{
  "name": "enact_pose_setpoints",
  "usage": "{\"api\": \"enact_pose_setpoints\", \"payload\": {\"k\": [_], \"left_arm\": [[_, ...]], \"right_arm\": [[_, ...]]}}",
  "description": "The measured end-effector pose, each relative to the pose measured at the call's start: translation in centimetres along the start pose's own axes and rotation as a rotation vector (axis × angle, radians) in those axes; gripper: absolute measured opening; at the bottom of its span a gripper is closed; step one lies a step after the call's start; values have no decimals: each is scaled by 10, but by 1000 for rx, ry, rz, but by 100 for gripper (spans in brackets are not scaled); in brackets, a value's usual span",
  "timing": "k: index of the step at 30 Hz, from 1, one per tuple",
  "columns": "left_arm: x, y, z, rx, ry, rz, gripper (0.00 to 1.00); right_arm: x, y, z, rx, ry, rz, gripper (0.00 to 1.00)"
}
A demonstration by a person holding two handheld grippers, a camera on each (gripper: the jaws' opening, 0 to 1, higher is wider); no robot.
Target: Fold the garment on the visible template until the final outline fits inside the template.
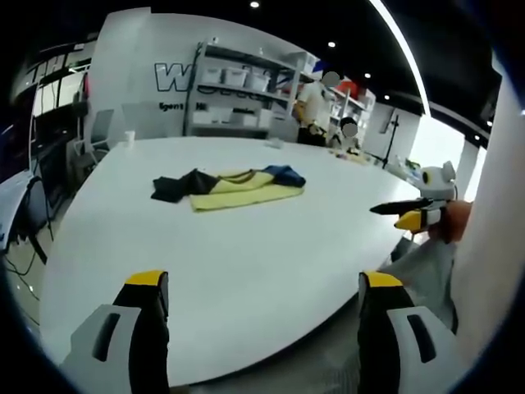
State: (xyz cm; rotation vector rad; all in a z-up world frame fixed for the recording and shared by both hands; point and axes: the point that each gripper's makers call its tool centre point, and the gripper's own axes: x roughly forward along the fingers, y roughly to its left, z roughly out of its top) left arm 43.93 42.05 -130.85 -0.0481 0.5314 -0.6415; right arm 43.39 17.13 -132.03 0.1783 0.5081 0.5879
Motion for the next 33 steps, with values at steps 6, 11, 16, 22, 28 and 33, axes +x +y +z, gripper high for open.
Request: {"api": "enact_pose_setpoints", "payload": {"k": [6, 11, 16, 22, 28, 33], "left_arm": [[2, 1, 3, 5, -3, -4, 95], [4, 2, 5, 8, -1, -7, 95], [7, 2, 8, 10, 4, -15, 94], [14, 2, 15, 22, 4, -30, 94], [27, 1, 24, 32, 1, -51, 93], [39, 1, 36, 40, -6, -69, 92]], "right_arm": [[0, 1, 0, 0, 2, 1, 93], [-1, 1, 0, 0, 4, 1, 93], [0, -1, 3, -4, 3, 2, 93], [2, -12, 11, -7, -4, -8, 92], [9, -22, 21, -20, -6, -5, 88], [18, -32, 32, -31, -8, 0, 86]]}}
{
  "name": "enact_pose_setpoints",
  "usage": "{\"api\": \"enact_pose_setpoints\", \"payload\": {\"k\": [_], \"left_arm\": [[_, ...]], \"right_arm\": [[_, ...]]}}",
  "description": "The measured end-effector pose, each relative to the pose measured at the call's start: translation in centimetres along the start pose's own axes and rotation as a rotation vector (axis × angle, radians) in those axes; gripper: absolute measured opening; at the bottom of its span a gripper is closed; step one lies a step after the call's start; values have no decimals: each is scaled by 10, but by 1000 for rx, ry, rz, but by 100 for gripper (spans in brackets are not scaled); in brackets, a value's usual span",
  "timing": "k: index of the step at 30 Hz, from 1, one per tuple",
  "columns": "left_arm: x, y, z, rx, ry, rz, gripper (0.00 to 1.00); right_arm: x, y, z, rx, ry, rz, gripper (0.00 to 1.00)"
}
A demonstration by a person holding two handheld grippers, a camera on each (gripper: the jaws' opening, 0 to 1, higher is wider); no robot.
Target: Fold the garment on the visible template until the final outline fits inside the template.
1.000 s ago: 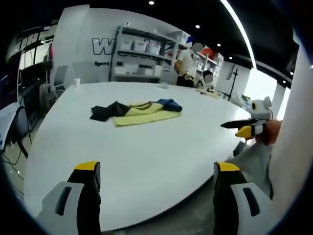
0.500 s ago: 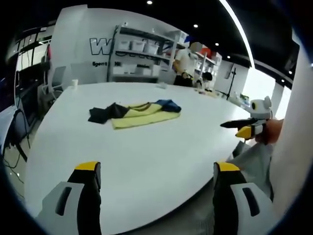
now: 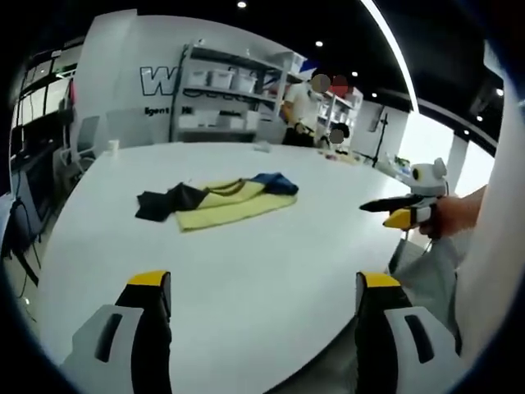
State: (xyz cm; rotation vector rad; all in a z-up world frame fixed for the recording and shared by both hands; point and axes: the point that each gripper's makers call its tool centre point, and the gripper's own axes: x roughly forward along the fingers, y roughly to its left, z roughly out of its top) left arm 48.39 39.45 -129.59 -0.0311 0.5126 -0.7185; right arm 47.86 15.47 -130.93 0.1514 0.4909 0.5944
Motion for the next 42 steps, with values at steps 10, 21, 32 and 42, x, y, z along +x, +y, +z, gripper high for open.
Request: {"api": "enact_pose_setpoints", "payload": {"k": [10, 21, 32, 42], "left_arm": [[32, 10, 23, 25, -4, -35, 90], [74, 25, 44, 53, 8, -77, 88], [127, 47, 73, 87, 15, -126, 84], [168, 68, 98, 67, 8, -165, 79]], "right_arm": [[28, -26, 26, -22, -3, 20, 83], [62, -60, 52, -53, -5, 20, 80], [98, -98, 77, -52, -13, 34, 74], [132, -129, 102, -69, -21, 34, 68]]}}
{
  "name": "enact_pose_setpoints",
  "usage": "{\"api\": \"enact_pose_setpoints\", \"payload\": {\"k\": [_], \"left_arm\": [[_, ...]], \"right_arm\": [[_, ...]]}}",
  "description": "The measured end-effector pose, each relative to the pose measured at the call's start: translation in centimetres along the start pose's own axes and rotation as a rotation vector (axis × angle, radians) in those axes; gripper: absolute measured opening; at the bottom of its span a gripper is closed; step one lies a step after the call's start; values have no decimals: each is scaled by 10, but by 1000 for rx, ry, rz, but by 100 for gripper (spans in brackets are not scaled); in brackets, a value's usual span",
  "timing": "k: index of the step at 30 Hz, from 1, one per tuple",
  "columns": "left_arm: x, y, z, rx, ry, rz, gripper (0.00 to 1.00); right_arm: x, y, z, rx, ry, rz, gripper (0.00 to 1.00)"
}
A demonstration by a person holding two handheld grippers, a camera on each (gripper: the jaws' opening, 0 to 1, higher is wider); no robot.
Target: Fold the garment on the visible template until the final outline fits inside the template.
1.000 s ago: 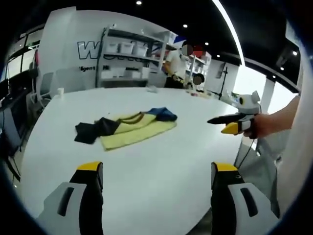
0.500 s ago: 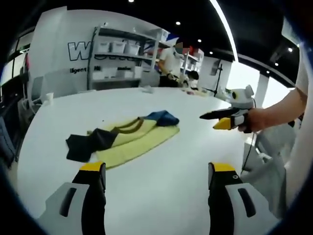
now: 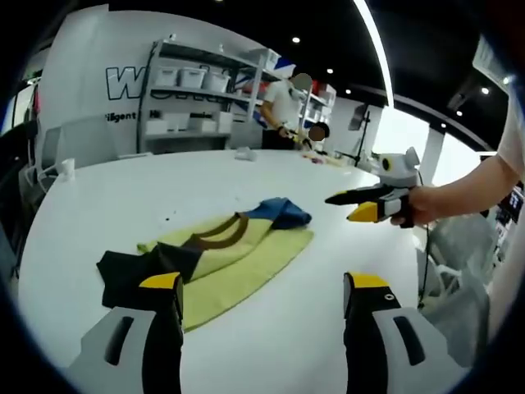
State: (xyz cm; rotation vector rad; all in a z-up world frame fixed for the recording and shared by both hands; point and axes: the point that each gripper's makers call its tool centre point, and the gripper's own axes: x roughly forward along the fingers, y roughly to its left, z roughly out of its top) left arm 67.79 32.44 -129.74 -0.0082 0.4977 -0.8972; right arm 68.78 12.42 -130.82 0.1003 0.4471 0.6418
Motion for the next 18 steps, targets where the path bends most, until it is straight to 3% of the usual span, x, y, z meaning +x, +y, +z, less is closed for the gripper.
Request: {"api": "enact_pose_setpoints", "payload": {"k": [18], "left_arm": [[61, 62, 27, -2, 27, -13, 70]], "right_arm": [[54, -72, 17, -25, 40, -34, 64]]}}
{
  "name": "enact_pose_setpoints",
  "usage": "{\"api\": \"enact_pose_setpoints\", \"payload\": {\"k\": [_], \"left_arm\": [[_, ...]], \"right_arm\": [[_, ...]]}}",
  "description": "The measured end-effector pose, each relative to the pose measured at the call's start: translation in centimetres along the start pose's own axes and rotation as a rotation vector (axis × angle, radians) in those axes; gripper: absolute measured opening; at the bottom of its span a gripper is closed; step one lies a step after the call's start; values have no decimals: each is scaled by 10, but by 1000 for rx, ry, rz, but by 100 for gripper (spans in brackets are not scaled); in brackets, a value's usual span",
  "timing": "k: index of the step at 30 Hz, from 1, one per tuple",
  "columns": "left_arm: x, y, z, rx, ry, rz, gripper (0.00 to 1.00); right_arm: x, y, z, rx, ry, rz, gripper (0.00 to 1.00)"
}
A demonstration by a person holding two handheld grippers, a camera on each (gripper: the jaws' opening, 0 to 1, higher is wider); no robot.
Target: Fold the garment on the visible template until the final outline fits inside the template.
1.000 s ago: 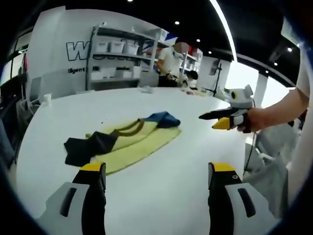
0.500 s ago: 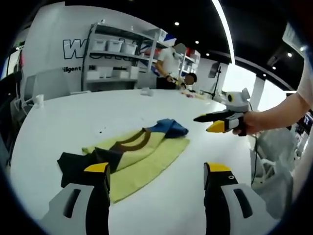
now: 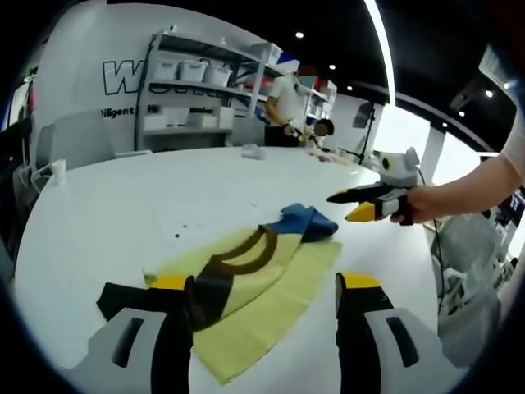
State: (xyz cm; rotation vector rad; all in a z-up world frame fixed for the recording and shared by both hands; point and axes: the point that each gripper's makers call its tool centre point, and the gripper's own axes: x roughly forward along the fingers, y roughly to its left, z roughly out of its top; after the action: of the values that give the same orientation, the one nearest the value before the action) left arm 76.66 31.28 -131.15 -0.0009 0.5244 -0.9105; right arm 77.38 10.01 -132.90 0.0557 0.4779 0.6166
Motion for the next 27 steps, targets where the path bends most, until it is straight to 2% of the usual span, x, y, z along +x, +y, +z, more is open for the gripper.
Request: {"api": "enact_pose_setpoints", "payload": {"k": [10, 14, 20, 23, 27], "left_arm": [[31, 23, -2, -2, 47, -14, 66], [47, 30, -8, -14, 101, -30, 64], [64, 44, -11, -37, 144, -21, 59], [71, 50, -17, -67, 170, -15, 58], [74, 64, -34, -102, 246, 27, 53]], "right_arm": [[32, -17, -1, -5, 52, 16, 57], [43, -21, -2, -5, 68, 24, 56], [56, -27, -2, -4, 98, 36, 53], [60, -31, -4, -3, 115, 44, 50], [67, -39, -11, -11, 147, 53, 48]]}}
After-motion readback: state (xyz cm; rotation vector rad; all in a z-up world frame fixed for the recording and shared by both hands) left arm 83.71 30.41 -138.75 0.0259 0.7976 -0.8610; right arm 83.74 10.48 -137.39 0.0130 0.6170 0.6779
